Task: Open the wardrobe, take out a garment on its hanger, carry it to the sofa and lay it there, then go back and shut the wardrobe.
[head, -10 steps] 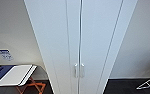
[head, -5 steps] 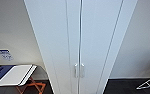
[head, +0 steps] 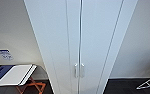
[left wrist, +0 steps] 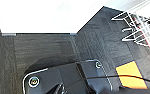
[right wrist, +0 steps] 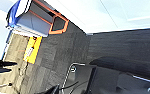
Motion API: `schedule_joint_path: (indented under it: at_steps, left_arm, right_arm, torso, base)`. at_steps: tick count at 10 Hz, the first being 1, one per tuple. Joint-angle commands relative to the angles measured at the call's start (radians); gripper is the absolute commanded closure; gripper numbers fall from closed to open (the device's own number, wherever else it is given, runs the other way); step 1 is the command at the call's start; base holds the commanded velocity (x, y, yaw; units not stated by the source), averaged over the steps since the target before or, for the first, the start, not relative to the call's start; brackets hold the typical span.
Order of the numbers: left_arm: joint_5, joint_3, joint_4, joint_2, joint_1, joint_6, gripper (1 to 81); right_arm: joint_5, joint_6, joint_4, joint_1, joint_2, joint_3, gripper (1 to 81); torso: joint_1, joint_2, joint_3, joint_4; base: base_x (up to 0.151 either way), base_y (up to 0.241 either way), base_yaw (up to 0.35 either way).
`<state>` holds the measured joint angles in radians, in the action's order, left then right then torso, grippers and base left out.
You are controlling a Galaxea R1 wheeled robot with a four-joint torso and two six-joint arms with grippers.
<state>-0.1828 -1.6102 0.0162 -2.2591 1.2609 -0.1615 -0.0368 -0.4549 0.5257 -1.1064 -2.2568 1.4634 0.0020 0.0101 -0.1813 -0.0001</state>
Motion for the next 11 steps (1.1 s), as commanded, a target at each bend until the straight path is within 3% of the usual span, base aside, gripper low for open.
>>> schedule_joint_path:
  at_steps: [1, 3, 6, 11]
  left_arm:
    - [-0.029, 0.128, 0.027, 0.11, -0.192, -0.013, 1.0]
    - [-0.021, 0.144, -0.005, 0.121, -0.284, -0.01, 1.0]
    - [0.062, 0.168, -0.065, 0.133, -0.435, -0.01, 1.0]
    - [0.135, 0.167, -0.14, 0.121, -0.64, -0.01, 1.0]
  right_arm:
    - [-0.009, -0.01, 0.003, 0.2, 0.066, -0.132, 1.0]
    - [-0.012, -0.03, -0.004, 0.294, 0.052, -0.141, 1.0]
    - [-0.061, -0.084, -0.009, 0.435, 0.02, -0.129, 1.0]
    - [-0.126, -0.162, -0.007, 0.624, -0.123, -0.052, 1.0]
  torso:
    - [0.0, 0.0, 0.0, 0.0]
    - [0.0, 0.0, -0.001, 0.0]
    - [0.001, -0.001, -0.002, 0.0]
    - [0.003, -0.003, -0.003, 0.0]
  base:
    - [0.0, 0.0, 0.0]
    - [0.0, 0.0, 0.0]
    - [0.0, 0.0, 0.0]
    - [0.0, 0.0, 0.0]
